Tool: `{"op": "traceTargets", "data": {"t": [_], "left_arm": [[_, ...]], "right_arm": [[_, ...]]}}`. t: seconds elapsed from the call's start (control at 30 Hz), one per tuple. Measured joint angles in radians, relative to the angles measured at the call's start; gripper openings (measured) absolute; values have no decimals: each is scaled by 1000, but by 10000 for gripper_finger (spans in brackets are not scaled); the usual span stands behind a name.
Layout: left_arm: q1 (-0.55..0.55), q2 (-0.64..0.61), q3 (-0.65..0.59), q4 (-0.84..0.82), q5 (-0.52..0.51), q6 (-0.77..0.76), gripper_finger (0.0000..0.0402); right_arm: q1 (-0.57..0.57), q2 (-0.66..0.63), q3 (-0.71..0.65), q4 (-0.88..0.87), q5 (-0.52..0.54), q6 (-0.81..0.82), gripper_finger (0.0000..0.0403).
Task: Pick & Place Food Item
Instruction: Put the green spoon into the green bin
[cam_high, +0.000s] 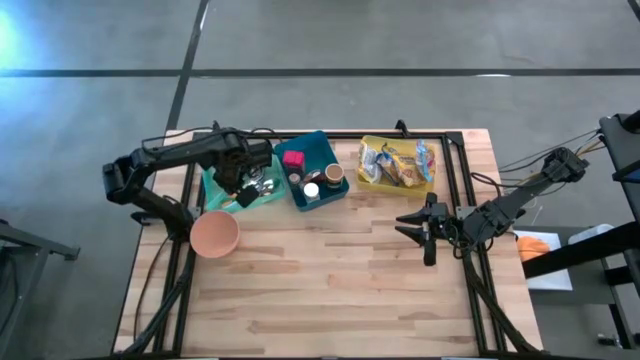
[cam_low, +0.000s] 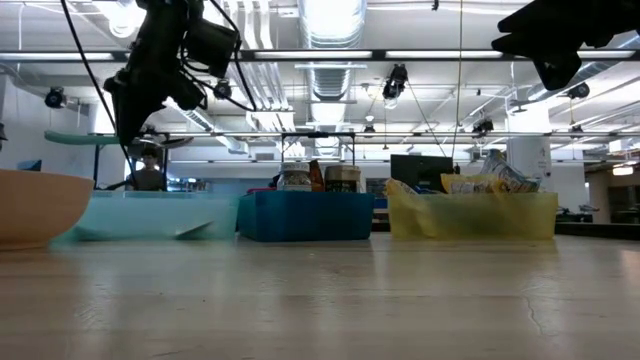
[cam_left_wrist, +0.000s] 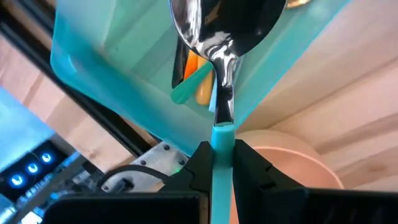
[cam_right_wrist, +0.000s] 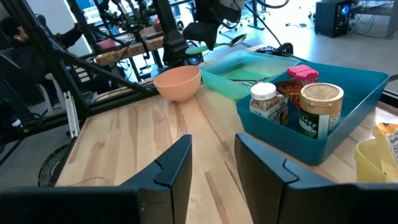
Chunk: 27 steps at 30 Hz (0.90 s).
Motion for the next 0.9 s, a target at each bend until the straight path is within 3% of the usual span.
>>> {"op": "traceTargets", "data": {"t": [0.13,0.33,0.67,0.9], "left_arm": [[4,0,0,16,-13,78,26],[4,-1,0,123,-121,168,26],[5,-1,-59,194,-152,276,26],[5,0,-112,335,-139,347,26]], "right_arm": [[0,0,0,0,0,0,119],[0,0,0,0,0,0,119],[0,0,0,0,0,0,119],[0,0,0,0,0,0,119]]}}
